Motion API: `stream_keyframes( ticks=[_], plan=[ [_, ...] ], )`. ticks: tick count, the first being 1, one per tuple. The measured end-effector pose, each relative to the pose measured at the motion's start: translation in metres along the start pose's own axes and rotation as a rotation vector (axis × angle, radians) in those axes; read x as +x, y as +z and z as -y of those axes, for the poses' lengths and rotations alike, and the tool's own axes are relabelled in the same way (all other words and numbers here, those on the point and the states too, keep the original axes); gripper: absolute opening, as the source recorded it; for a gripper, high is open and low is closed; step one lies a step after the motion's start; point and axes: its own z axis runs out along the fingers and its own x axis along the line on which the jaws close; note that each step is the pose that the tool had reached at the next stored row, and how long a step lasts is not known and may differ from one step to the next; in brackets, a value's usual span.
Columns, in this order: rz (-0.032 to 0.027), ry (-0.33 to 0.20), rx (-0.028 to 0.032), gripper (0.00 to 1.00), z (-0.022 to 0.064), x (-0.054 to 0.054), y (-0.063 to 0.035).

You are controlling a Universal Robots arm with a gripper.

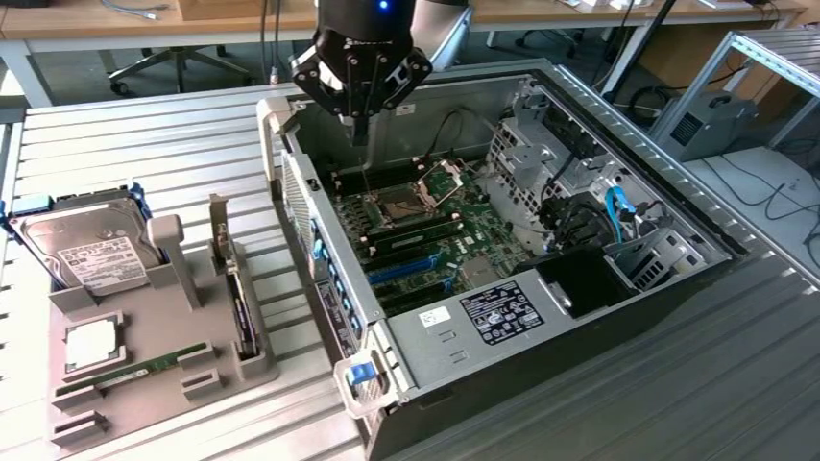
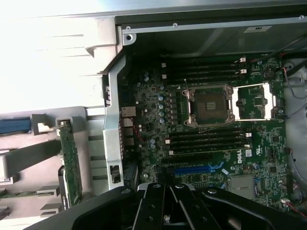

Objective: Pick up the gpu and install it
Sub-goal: 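Reach for the gpu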

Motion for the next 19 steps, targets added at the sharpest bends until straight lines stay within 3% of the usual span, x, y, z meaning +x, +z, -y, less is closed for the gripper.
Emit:
stream_keyframes(
  ticks=[19],
  plan=[
    [0.0,0.0,0.0,0.11,0.0004,0.0049,0.0003]
  ],
)
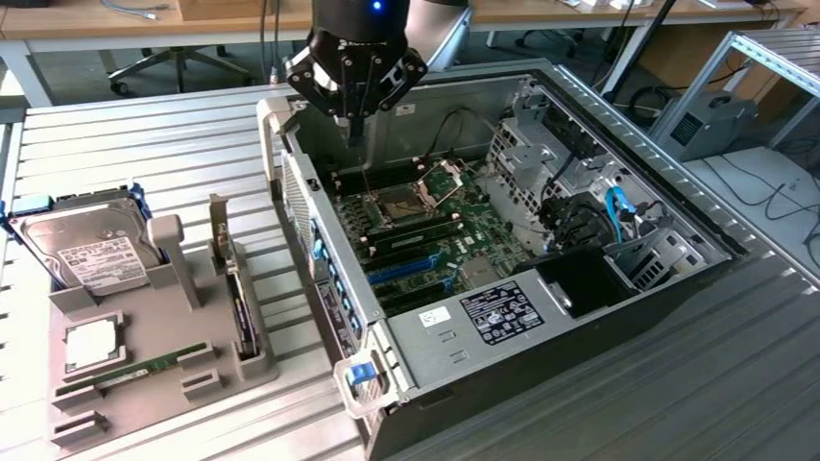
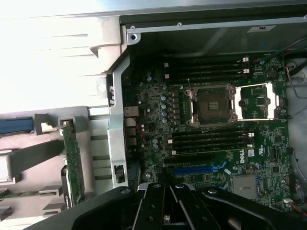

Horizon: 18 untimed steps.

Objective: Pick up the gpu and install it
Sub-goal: 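Reach for the gpu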

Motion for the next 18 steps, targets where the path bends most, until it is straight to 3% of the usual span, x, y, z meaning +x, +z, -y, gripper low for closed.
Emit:
stream_keyframes(
  ticks=[18],
  plan=[
    [0.0,0.0,0.0,0.11,0.0004,0.0048,0.0002]
  ],
)
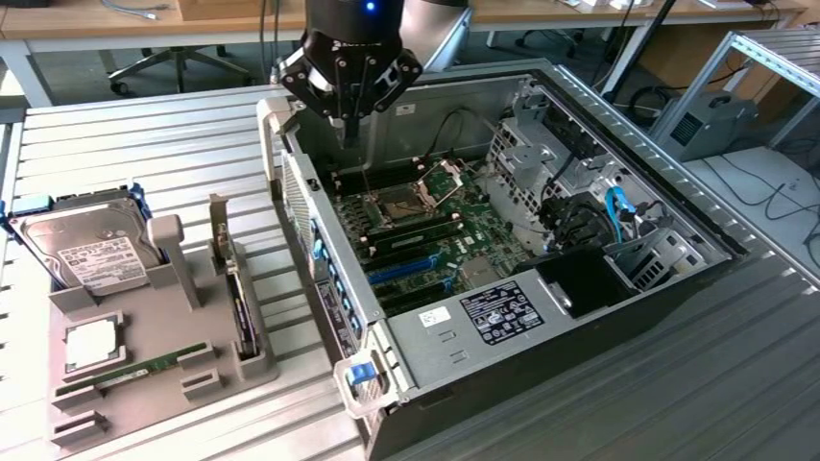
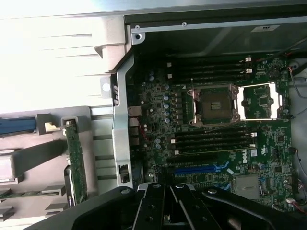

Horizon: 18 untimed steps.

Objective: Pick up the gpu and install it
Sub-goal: 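Reach for the gpu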

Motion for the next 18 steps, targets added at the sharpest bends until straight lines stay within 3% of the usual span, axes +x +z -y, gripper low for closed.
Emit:
stream_keyframes(
  ticks=[18],
  plan=[
    [0.0,0.0,0.0,0.11,0.0004,0.0053,0.0002]
  ],
)
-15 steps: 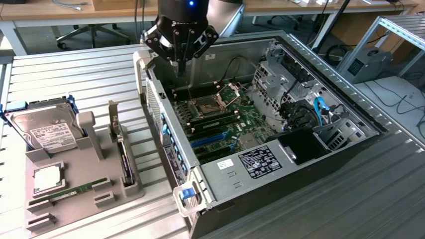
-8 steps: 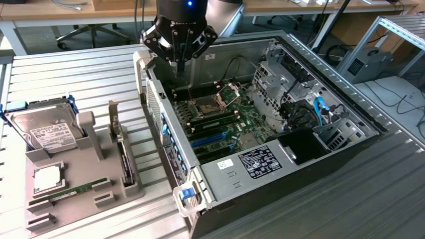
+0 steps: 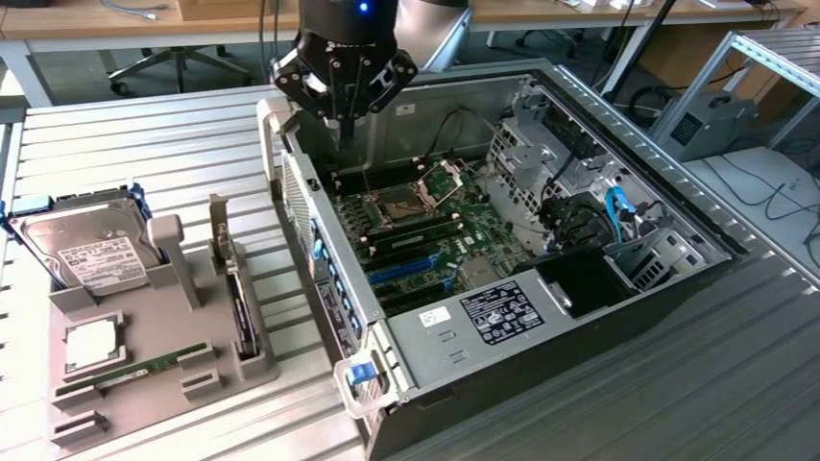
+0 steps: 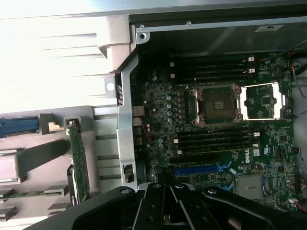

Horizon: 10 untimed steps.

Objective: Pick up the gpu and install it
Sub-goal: 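Reach for the gpu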

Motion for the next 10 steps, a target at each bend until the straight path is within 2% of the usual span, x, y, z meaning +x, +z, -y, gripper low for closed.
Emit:
stream_keyframes(
  ticks=[10],
  plan=[
    [0.0,0.0,0.0,0.11,0.0003,0.0035,0.0001]
  ],
)
